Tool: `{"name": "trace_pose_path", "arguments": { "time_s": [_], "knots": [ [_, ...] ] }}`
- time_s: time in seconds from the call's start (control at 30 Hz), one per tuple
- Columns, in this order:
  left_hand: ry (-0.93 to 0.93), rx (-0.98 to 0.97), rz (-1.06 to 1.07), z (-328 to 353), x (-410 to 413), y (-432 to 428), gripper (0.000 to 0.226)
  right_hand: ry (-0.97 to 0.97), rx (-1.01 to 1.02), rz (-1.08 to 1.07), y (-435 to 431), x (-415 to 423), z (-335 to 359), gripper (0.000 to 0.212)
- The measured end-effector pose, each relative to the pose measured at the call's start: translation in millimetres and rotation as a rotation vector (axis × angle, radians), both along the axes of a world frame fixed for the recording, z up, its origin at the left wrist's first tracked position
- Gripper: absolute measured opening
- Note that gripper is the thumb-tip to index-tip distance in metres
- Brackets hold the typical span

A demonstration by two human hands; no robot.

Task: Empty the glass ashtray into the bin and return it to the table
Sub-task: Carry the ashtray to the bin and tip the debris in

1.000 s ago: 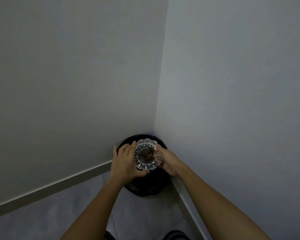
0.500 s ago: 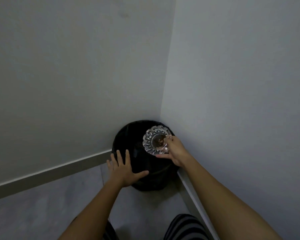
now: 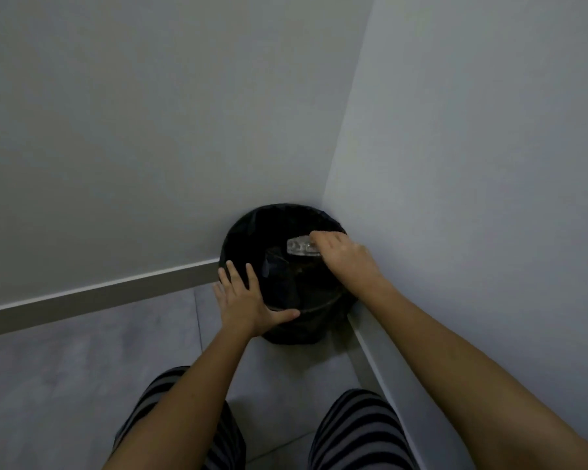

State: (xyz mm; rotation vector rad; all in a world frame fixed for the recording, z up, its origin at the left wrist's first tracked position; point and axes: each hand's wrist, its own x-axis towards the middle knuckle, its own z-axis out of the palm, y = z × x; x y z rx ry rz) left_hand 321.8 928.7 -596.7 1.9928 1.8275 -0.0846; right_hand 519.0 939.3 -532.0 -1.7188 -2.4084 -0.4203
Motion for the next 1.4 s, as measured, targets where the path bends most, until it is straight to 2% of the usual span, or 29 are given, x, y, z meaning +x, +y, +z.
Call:
{"name": "trace_pose_path", "arguments": {
  "time_s": [0.03, 0.1, 0.27, 0.33, 0.4, 0.47, 0.53, 0.6, 0.67, 0.77, 0.9, 1.0, 1.07, 1.17, 1.3, 1.4],
  "knots": [
    [-0.001, 0.009, 0.001, 0.0, 0.6, -0.2, 0.14, -0.139, 0.09, 0.063, -0.9, 3.0, -4.5, 0.026],
    [0.007, 0.019, -0.016, 0.4, 2.0, 0.1, 0.139, -0.279, 0.176, 0.132, -3.7, 8.9, -14.2, 0.022],
    [0.018, -0.005, -0.005, 3.5, 1.1, 1.7, 0.139, -0.415, 0.088, 0.215, -20.2, 19.6, -29.6, 0.018],
    [0.02, 0.01, 0.006, 4.5, 2.1, 1.2, 0.139, -0.453, 0.048, 0.258, -26.1, 26.1, -35.4, 0.024],
    [0.014, 0.025, 0.015, 5.2, 1.6, 2.8, 0.139, -0.461, 0.047, 0.19, -24.3, 25.8, -29.5, 0.028],
    [0.005, 0.019, 0.019, 2.7, 2.5, 3.2, 0.14, -0.452, 0.032, 0.114, -18.4, 22.1, -20.3, 0.022],
    [0.005, 0.018, 0.018, 0.4, 3.2, 1.4, 0.14, -0.506, 0.062, 0.143, -20.2, 22.5, -22.0, 0.021],
    [0.007, 0.019, 0.017, -0.9, 3.9, 0.3, 0.14, -0.561, 0.146, 0.276, -22.7, 28.5, -31.5, 0.027],
    [0.01, 0.028, 0.02, -1.4, 3.4, 1.7, 0.139, -0.544, 0.216, 0.31, -21.2, 31.9, -33.5, 0.028],
    [-0.003, 0.035, 0.019, -2.5, 2.4, 2.1, 0.135, -0.463, 0.324, 0.21, -19.4, 31.8, -34.6, 0.023],
    [-0.006, 0.042, 0.002, -1.3, 0.7, 1.2, 0.131, -0.494, 0.348, 0.33, -28.8, 33.5, -41.3, 0.016],
    [-0.016, 0.037, 0.012, -1.6, -0.3, 2.1, 0.132, -0.432, 0.397, 0.22, -17.1, 29.8, -34.3, 0.028],
    [-0.021, 0.041, 0.016, -2.6, -0.6, 2.2, 0.132, -0.416, 0.421, 0.188, -19.2, 30.7, -36.7, 0.024],
    [-0.012, 0.053, 0.01, -3.2, 1.0, 1.0, 0.133, -0.509, 0.333, 0.324, -29.2, 31.9, -40.7, 0.013],
    [-0.026, 0.053, 0.047, -5.3, 2.8, 1.9, 0.133, -0.467, 0.311, 0.188, -17.2, 24.4, -33.2, 0.014],
    [-0.026, 0.053, 0.043, -4.9, 4.2, 1.2, 0.135, -0.501, 0.277, 0.28, -27.3, 28.1, -42.7, 0.011]
  ]
}}
